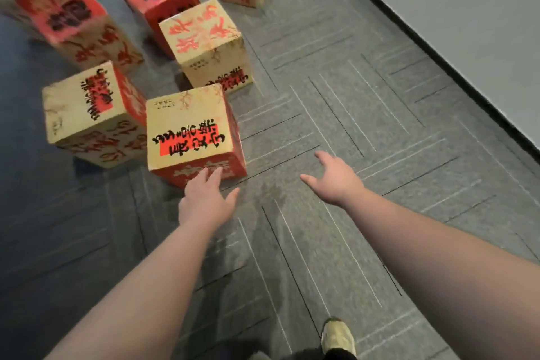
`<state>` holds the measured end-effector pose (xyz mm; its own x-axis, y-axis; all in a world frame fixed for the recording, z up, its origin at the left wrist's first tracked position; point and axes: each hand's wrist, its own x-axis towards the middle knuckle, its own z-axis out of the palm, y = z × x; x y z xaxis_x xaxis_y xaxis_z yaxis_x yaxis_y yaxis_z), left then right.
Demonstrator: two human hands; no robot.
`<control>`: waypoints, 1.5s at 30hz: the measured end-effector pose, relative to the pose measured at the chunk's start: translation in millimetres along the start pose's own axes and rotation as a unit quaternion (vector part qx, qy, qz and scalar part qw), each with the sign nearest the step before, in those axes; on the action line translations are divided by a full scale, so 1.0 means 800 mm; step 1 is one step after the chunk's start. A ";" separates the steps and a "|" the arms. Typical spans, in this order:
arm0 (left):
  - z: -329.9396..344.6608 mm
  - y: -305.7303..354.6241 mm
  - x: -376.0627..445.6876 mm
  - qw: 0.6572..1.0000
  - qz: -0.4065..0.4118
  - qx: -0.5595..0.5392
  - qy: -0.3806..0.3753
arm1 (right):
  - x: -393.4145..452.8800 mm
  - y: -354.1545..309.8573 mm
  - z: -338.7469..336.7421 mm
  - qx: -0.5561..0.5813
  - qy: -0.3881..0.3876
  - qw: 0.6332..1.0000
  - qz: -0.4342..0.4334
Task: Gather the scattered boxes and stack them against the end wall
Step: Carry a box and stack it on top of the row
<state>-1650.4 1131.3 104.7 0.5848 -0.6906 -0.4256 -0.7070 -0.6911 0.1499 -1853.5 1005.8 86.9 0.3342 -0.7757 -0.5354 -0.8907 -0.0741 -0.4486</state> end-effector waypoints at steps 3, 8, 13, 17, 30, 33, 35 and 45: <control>-0.011 -0.046 0.049 0.999 -0.036 -0.022 -0.003 | 0.051 -0.062 0.022 -0.029 -0.027 0.999 -0.020; -0.035 -0.117 0.149 0.997 -0.055 -0.049 -0.008 | 0.133 -0.160 0.055 -0.057 -0.039 0.998 -0.015; -0.061 -0.178 0.243 0.998 -0.028 -0.043 -0.020 | 0.212 -0.249 0.096 -0.050 -0.032 0.998 -0.005; -0.068 -0.216 0.300 0.997 -0.065 -0.043 -0.020 | 0.258 -0.299 0.129 -0.038 -0.054 0.998 0.009; -0.027 -0.264 0.457 0.987 -0.118 -0.057 -0.090 | 0.414 -0.337 0.200 -0.092 -0.079 0.991 0.062; -0.006 -0.271 0.475 0.988 -0.112 -0.052 -0.097 | 0.432 -0.335 0.211 -0.095 -0.071 0.991 0.067; 0.006 -0.275 0.486 0.987 -0.115 -0.053 -0.102 | 0.440 -0.332 0.217 -0.089 -0.066 0.991 0.072; 0.031 -0.282 0.520 0.983 -0.095 -0.117 -0.107 | 0.457 -0.322 0.243 -0.045 -0.044 0.991 0.116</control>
<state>-1257.8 1005.4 -128.1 0.5828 -0.5016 -0.6393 -0.4680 -0.8504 0.2405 -1442.3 863.2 -132.1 0.1387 -0.7211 -0.6788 -0.9695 0.0411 -0.2417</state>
